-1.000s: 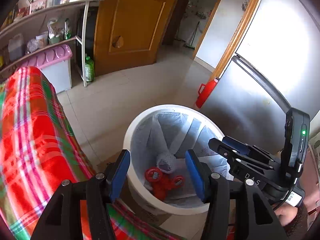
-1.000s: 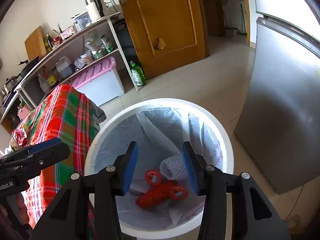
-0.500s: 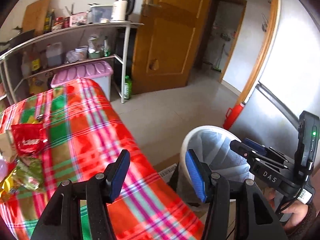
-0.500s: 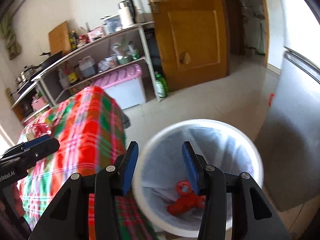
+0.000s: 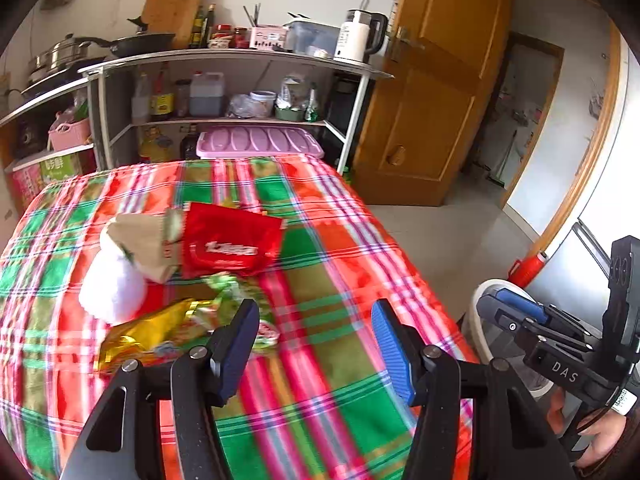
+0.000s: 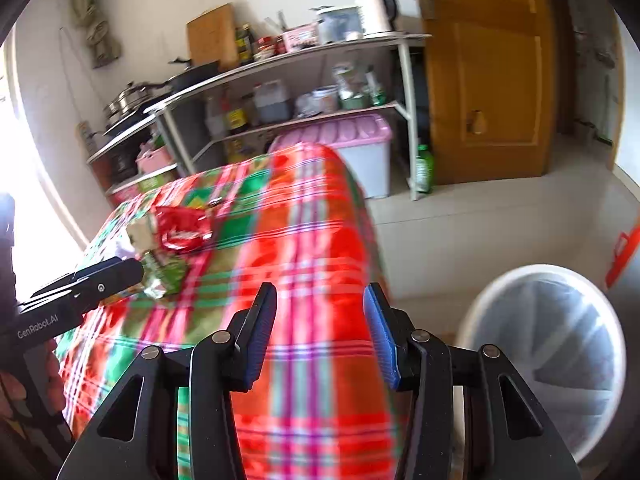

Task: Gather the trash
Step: 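Move both tools back over the table toward the snack wrappers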

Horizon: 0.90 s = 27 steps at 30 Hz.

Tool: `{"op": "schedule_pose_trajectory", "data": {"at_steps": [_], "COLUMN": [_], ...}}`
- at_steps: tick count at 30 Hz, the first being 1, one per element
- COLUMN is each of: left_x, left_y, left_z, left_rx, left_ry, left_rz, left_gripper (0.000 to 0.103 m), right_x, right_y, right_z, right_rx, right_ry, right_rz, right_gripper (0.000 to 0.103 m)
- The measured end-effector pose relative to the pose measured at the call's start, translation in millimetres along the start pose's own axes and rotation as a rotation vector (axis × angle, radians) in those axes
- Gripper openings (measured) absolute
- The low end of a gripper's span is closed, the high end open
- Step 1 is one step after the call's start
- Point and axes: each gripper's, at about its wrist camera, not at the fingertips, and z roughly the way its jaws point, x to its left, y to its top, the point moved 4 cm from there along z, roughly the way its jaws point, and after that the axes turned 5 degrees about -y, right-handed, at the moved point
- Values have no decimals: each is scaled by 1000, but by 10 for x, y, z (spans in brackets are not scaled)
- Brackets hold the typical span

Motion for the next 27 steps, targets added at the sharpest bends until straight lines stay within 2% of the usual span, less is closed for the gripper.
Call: {"op": "schedule_pose_trajectory", "data": {"at_steps": [8,11,14,16,19,22,25,27], "left_x": [569,784,971,1090,1219,1291,1298,1288], "left_y": [-69,-92,-104,-90,-96,-136,-160,-178], "left_z": [-155,-194,-239,-231,-219,-133,-75,-11], "left_rx": [-3,2,-10,-6,7,59,76,95], "left_ry": [63,94,117,121,114,82,102,71], "left_rz": [-41,-46,-54,-66,-69,-63,-35,-33], "left_gripper": [59,64,64,65,66,68,68,68], "right_x": [605,832,1048,1167,1327,1453,1564,1593], "right_y": [55,64,69,66,69,82,69,67], "right_z": [302,430,558,654,775,899,978,1014], "right_rx": [41,59,68,89,105,126,151,150], "right_ry": [74,107,153,191,230,243,268,260], "right_rz": [-78,-126,-154,-162,-177,-199,-234,-248], "right_gripper": [46,46,48,54,55,55,55,55]}}
